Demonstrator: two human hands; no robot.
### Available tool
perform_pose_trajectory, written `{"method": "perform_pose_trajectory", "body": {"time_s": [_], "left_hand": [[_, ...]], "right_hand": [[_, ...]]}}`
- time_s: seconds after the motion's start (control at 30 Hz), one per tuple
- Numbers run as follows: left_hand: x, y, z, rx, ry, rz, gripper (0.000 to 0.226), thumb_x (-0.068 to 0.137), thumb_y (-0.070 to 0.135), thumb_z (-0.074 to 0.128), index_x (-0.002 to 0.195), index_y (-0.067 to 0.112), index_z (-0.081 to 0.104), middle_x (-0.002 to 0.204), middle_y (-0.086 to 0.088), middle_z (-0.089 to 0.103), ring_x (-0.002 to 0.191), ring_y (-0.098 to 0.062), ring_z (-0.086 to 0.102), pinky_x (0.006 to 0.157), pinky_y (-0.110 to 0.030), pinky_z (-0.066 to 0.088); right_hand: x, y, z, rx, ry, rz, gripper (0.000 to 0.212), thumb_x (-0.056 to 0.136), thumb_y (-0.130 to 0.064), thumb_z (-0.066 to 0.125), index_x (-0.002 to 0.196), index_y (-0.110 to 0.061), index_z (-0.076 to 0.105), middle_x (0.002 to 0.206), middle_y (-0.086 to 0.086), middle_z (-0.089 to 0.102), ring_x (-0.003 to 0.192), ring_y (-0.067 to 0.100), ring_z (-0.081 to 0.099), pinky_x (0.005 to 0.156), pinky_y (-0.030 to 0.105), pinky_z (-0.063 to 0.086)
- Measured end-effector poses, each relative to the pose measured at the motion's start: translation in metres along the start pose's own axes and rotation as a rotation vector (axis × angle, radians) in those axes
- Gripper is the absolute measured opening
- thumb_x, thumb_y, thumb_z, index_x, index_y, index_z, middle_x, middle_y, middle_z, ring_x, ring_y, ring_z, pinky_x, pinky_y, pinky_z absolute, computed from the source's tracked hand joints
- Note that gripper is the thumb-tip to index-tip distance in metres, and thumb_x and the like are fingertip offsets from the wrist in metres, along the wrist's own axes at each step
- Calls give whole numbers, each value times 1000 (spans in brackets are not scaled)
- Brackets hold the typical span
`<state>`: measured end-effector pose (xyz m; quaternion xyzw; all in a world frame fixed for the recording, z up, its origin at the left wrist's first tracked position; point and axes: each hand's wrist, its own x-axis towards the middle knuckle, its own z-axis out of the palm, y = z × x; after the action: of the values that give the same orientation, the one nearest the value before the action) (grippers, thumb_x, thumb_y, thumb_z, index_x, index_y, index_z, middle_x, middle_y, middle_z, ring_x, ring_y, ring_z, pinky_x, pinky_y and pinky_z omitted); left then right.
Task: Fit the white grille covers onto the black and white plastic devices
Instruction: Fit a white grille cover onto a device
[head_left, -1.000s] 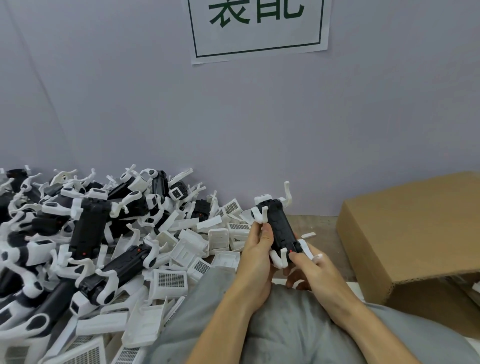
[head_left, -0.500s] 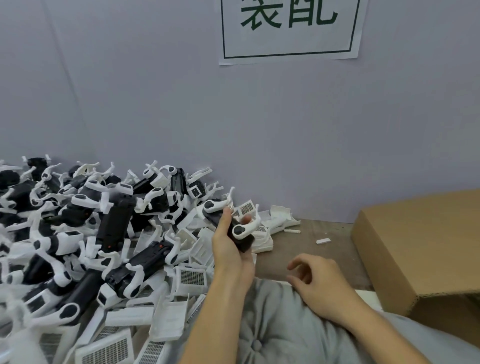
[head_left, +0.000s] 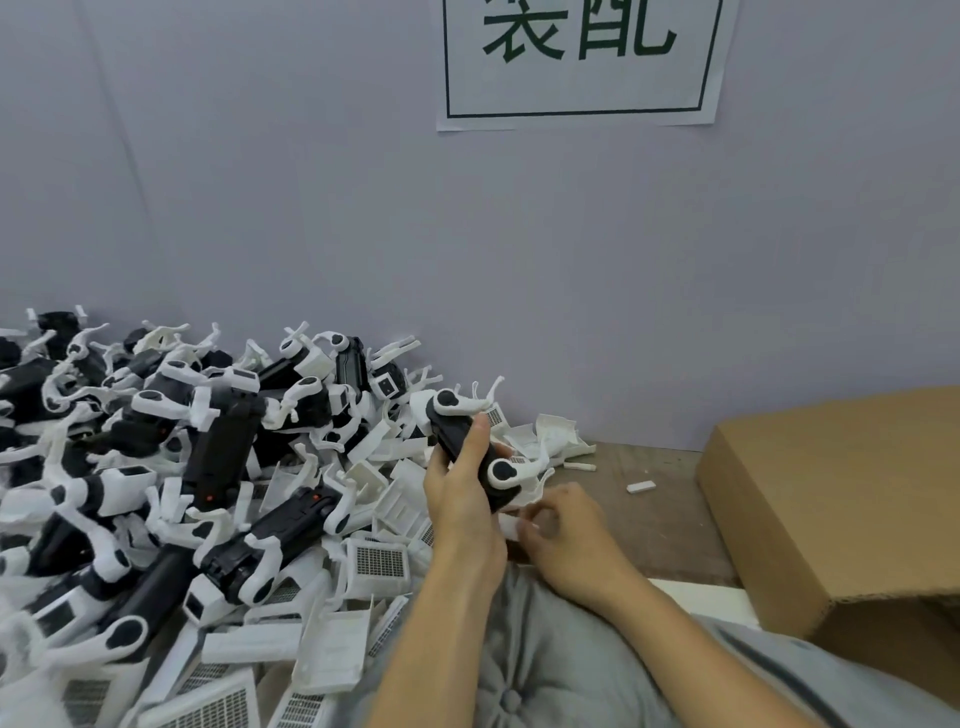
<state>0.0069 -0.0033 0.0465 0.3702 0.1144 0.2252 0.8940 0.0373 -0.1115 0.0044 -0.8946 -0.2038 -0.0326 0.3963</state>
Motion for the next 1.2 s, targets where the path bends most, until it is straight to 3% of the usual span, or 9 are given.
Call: {"method": "perform_pose_trajectory", "body": {"time_s": [0.17,0.37,0.43,0.53,0.63,0.77,0.93,1.07,1.2], "left_hand": [[-3,-7,2,219,-10,92,21,81,29,80,86,14,67,68,2,67,62,-13,61,66,-32,52],[-11,-21,8,338,-27,61,23,86,39,65,78,18,68,77,-3,66,79,-21,61,79,-41,50],[-10,-26,10,307,-7,6,19,93,27,58,79,17,65,76,-3,64,78,-22,60,79,-40,48],[-7,-31,11,312,-66,33,12,95,16,61,106,13,67,84,-2,73,83,-18,69,80,-36,56],[-9,-32,10,383,-66,150,20,91,12,70,110,15,62,79,2,76,72,-10,72,58,-27,58],[-17,-41,10,598,-158,278,22,89,9,71,100,25,62,86,4,74,73,-6,71,57,-22,55],[-25,-43,15,598,-386,164,21,100,10,53,97,15,73,85,2,74,80,-9,67,73,-19,52],[-28,-49,16,586,-442,73,27,103,16,47,101,13,74,103,-11,75,102,-26,70,97,-42,53],[-26,-50,17,577,-365,47,42,105,16,44,91,35,79,98,11,77,99,-6,70,92,-27,54]], "right_hand": [[-17,25,-28,258,206,182,16,89,-18,61,74,-23,59,67,-4,64,69,16,61,66,29,49],[-38,40,-45,497,456,265,23,85,-25,74,98,-32,56,81,-3,67,65,12,60,56,25,43],[-40,37,-48,523,489,255,25,85,-21,72,102,-33,57,86,-5,68,66,8,61,55,22,43],[-40,32,-55,475,587,214,26,87,-17,66,109,-27,58,92,-4,66,80,13,62,68,27,44],[-43,26,-64,374,688,95,26,86,-16,65,109,-24,56,77,-6,62,70,0,58,60,10,40],[-48,20,-67,260,540,-64,32,83,-27,71,110,-32,53,77,-6,63,67,8,60,61,18,45],[-45,15,-54,339,497,-32,41,74,-50,81,99,-45,48,78,-13,67,73,3,64,65,17,51],[-40,17,-52,430,584,69,58,57,-74,72,100,-38,60,85,-16,70,81,0,66,75,24,55],[-42,21,-47,323,499,-49,34,74,-49,81,101,-34,68,86,-14,71,79,-1,66,71,12,49]]}}
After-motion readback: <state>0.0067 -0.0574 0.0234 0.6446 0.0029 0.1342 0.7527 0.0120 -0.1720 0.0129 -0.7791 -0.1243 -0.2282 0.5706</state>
